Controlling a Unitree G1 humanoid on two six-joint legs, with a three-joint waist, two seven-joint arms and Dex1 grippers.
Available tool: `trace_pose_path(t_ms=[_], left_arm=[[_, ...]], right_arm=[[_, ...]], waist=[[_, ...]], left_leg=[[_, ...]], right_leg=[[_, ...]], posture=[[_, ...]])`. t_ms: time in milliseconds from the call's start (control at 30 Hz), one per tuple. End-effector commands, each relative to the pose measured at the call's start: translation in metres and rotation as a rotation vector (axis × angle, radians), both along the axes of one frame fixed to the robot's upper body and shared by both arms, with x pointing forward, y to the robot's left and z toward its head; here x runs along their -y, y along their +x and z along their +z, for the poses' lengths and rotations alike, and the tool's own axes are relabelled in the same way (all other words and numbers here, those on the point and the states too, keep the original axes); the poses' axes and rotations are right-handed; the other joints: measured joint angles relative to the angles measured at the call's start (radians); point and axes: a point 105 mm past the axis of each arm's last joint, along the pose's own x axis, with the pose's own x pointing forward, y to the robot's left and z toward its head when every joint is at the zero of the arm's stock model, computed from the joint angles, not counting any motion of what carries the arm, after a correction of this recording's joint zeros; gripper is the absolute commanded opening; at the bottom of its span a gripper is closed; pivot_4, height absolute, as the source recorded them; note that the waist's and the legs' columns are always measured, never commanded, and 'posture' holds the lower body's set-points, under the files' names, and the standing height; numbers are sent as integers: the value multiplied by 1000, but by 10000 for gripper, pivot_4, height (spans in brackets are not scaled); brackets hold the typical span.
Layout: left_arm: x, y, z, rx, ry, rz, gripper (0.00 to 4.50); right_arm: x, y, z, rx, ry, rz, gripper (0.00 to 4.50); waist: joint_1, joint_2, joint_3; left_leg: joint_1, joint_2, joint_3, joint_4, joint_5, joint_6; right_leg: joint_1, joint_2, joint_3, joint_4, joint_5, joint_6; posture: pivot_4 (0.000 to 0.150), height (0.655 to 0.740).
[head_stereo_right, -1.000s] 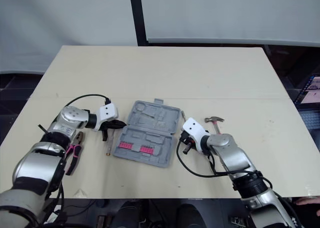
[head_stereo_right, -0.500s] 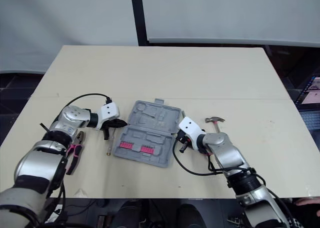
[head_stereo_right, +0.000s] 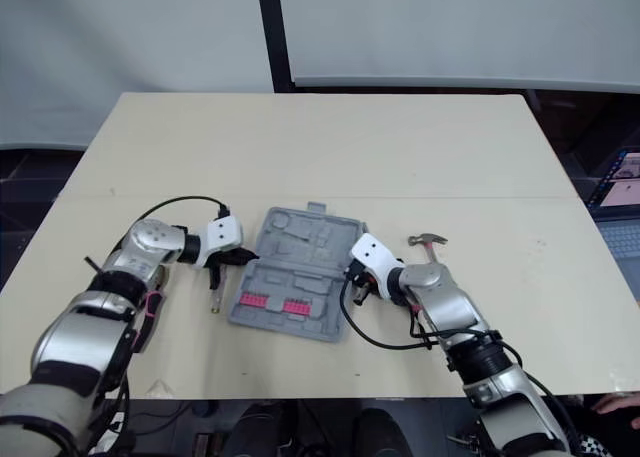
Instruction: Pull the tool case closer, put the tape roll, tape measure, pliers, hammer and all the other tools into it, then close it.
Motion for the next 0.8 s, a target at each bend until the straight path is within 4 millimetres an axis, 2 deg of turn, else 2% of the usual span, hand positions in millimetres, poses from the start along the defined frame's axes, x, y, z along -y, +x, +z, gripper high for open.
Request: trace_pose_path(t_ms=[33,167,400,567,800], left_arm=[[-4,-36,-25,-112,6,-79,0],[-3,-65,-30,-135,-32,-68,0],[18,-113,-32,-205,-52,-75,0],[14,-131,-34,-226,-36,-40,0],[16,-138,-33,-234,-56,6,0]], right_arm=[[-10,-23,10,0,49,129,296],[-9,-48,5,-55,62,183,296],[-2,-77,-8,-138,57,212,296],[-1,-89,-10,-171,65,220,296],[-1,-102,-12,-199,63,233,296]], waist=[[-2,1,-1],[-10,1,-1],[-17,1,-1],[-17,1,-1],[-18,1,-1]], left_leg=[[0,1,0,0,-1,-1],[1,3,0,0,-3,-2],[4,2,-1,1,-6,1],[4,2,-1,0,-6,1],[3,2,-1,0,-7,2]], right_leg=[[0,0,0,0,0,0],[1,1,0,0,0,0],[8,1,4,-5,0,0],[8,2,5,-8,0,0],[8,2,6,-9,0,0]], posture=[[1500,7400],[1500,7400],[1500,7400],[1500,7400],[1500,7400]])
